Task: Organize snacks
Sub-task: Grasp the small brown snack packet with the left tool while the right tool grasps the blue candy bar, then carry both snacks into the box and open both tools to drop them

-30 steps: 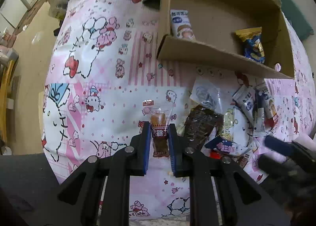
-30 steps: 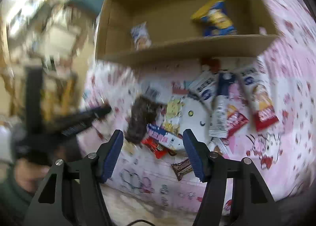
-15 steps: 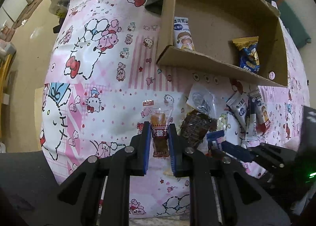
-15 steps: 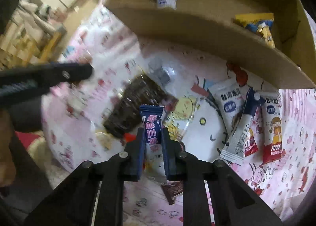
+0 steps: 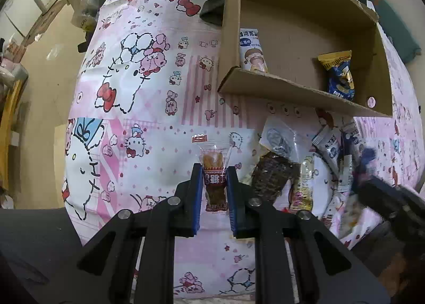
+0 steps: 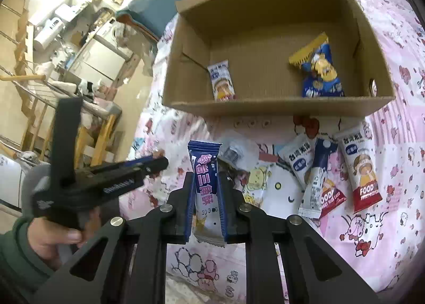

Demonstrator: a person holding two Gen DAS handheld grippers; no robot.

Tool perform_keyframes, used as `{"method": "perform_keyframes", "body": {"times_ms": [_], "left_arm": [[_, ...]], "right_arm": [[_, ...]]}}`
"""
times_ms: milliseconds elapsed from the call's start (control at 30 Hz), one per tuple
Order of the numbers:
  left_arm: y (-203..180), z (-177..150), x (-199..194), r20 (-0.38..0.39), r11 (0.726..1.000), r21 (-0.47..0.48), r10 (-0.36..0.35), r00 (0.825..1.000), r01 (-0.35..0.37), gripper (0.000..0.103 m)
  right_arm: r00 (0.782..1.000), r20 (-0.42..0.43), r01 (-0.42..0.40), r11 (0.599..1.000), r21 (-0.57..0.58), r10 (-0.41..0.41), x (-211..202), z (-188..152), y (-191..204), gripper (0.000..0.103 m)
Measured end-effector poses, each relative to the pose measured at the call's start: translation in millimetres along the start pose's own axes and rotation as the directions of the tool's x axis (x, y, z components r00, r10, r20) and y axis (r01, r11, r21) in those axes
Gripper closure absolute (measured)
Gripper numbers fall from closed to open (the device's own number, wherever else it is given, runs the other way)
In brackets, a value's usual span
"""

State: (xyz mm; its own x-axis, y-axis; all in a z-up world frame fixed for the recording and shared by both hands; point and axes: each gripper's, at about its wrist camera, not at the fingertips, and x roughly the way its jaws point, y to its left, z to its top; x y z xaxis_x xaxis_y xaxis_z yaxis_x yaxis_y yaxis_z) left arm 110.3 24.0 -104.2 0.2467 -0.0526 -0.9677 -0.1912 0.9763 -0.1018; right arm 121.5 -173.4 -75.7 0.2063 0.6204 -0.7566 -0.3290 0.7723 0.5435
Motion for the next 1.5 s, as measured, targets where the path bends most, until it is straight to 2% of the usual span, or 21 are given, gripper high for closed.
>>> {"method": "perform_keyframes", "body": {"times_ms": [167,300,533,767,900,1067,1300,1400,1500], "left_arm": [[-0.9,-0.4,-15.5,0.068,1.0,0.018,-0.016,0.998,0.014,0.089],[-5.2,2.7,-33.7,0.156,0.999,0.049,0.01,0.988,-0.017,0.089],[-6.2,10.0,-58.3,0.229,0.999,0.041,-0.018,0.973,0.009,0.089],[-14.0,36.1,-102.3,0.309,0.997,0.058,-0.071,0.948,0.055,0.089],[-23.6,52.6,-118.3,0.336,0.994,0.084,-0.092,0.937,0.067,0.089],[-38.3,75.2,-113.4,0.321,0.99,0.127,-0.097,0.942,0.059,0.089],[-49.7,105.3,-85.9,0.292,0.989,0.14,-0.092,0.952,0.052,0.089],[-51.8,113.4,-68.8,0.269,0.987,0.146,-0.101,0.958,0.063,0.089],[-56.0,115.8,-53.5,0.272,0.984,0.172,-0.088,0.958,0.042,0.089]], "right_arm": [[0.995,0.09,-0.037,0.999,0.03,0.035,-24.5,3.3,-2.3,0.086],[0.984,0.171,-0.07,0.995,0.065,0.058,-36.2,8.9,-3.7,0.086],[0.961,0.259,-0.126,0.988,0.089,0.099,-56.7,13.2,-7.9,0.086],[0.904,0.383,-0.253,0.96,0.118,0.191,-96.9,37.3,-20.8,0.086],[0.907,0.392,-0.205,0.974,0.098,0.152,-106.1,52.6,-22.8,0.086],[0.916,0.387,-0.153,0.983,0.099,0.104,-104.4,73.0,-29.1,0.086],[0.931,0.364,-0.094,0.984,0.154,0.032,-85.5,92.4,-53.4,0.086],[0.946,0.325,-0.07,0.98,0.185,0.007,-66.7,96.6,-65.3,0.086],[0.954,0.298,-0.031,0.98,0.198,-0.03,-53.1,97.1,-73.0,0.086]]}}
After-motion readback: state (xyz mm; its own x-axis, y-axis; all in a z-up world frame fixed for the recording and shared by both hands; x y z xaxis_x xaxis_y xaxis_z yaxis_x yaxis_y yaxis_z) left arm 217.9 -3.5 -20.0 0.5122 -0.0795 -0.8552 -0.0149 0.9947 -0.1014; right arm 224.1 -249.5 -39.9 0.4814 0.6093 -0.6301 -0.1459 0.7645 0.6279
